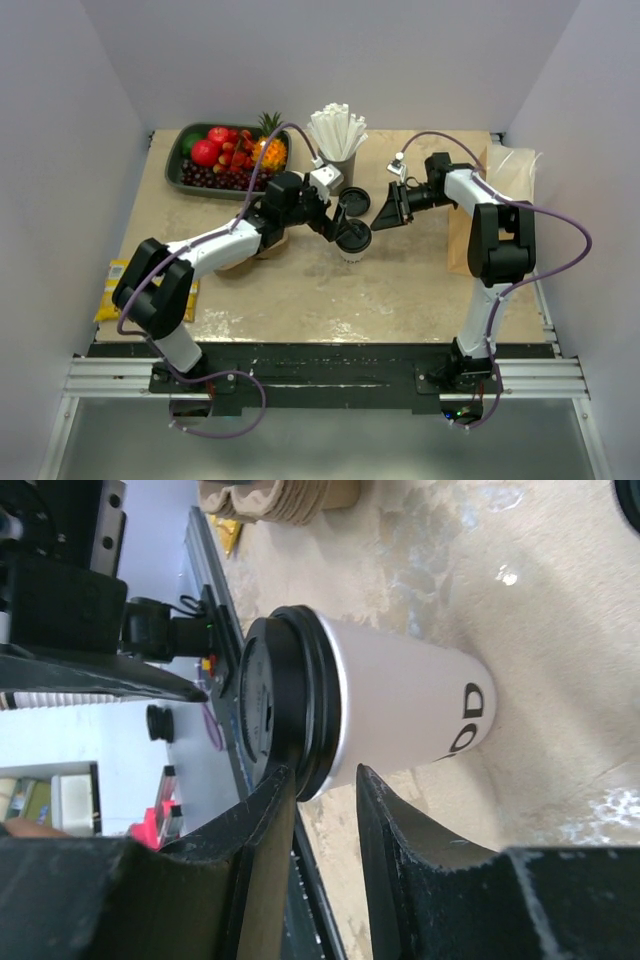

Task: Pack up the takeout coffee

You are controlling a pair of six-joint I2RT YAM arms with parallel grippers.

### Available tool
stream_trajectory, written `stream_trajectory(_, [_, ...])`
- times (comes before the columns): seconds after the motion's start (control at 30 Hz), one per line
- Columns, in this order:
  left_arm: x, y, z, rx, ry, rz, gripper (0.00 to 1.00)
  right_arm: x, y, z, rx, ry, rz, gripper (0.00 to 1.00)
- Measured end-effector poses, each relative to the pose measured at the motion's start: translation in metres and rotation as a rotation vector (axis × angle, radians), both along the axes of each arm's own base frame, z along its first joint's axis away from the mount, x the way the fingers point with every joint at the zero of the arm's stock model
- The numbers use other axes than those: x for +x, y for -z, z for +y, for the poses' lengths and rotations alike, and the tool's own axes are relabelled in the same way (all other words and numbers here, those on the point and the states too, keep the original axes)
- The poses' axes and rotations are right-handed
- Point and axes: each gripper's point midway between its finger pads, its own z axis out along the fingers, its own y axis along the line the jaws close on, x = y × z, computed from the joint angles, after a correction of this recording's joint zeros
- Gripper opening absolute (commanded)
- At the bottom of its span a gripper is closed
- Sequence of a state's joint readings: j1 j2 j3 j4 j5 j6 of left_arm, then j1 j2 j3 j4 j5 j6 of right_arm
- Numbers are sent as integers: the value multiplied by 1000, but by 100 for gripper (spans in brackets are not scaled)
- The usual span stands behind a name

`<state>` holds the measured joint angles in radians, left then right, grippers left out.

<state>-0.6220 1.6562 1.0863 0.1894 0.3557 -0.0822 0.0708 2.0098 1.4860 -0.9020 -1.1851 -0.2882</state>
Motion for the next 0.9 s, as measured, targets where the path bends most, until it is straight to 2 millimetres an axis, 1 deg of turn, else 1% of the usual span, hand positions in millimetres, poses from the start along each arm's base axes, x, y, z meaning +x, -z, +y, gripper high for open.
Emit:
stream_trajectory(0.2, [3, 35, -1, 59, 9, 49, 97, 12, 3, 0, -19, 29, -24, 37])
stream_trajectory(0.23, [3, 37, -3, 58, 15, 53, 97, 13, 3, 0, -21, 31, -26, 37])
stream_trajectory(0.47, [12, 27, -9, 44, 16, 31, 97, 21, 8, -3, -68, 65, -42, 39])
stream_trajectory(0.67, [14, 31, -11, 48, 17, 37, 97, 22, 18, -6, -104, 100, -17, 39])
stream_trajectory(0.9, [17, 32, -13, 46, 20, 38, 97, 26, 19, -6, -114, 128, 0, 39])
